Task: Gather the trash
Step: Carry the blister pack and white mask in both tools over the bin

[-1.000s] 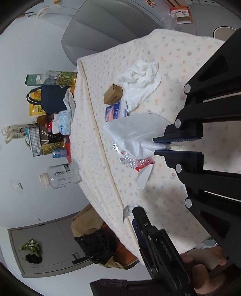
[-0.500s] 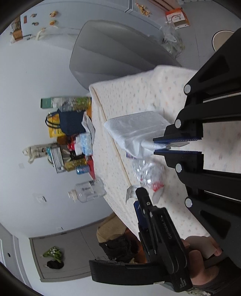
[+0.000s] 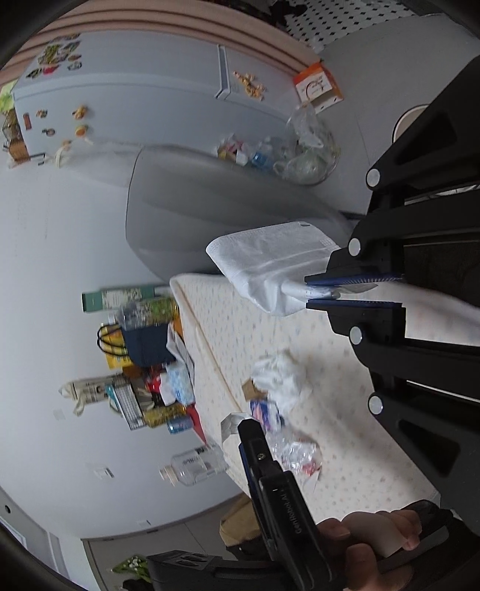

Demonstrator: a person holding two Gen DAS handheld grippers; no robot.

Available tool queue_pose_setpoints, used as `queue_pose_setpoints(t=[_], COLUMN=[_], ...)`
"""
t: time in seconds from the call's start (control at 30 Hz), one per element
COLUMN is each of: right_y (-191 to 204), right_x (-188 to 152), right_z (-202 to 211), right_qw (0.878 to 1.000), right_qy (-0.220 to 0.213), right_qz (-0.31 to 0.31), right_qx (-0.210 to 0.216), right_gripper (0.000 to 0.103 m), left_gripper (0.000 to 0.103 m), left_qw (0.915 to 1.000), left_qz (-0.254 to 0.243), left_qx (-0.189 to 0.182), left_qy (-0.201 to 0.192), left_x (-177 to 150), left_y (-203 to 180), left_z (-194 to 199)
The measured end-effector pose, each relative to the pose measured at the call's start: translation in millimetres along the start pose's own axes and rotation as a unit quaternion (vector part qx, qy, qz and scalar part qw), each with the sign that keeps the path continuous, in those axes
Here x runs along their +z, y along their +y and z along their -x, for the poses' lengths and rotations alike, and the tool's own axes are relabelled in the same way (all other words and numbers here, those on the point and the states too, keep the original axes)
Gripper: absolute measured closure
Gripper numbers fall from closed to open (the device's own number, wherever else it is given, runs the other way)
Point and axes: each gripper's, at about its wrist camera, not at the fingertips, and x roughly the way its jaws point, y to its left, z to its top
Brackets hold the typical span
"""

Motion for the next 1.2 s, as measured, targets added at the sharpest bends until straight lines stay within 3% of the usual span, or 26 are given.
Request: queue_pose_setpoints(t=[0.57,1.2], right_y=[-135.1,-243.7], right_x=[-42.1,-125.4], right_z=[13.2,-34.7], right_qw=[0.991,0.966], right_qy=[0.017,0.082], right_qz=[-0.093,-0.206], right_qx=[-0.096,-0.133], right_gripper=[0.094,0.094], left_gripper=[0.063,0.063], left_qw=[0.9931,0.974], left_qz=[-0.07,-0.123], left_qx=[-0.076,-0.106], left_qy=[0.055,0.158], left_x=[2.6,-44.7], left_y=[-122.9,-221.1], left_z=[-74.5,-174.0])
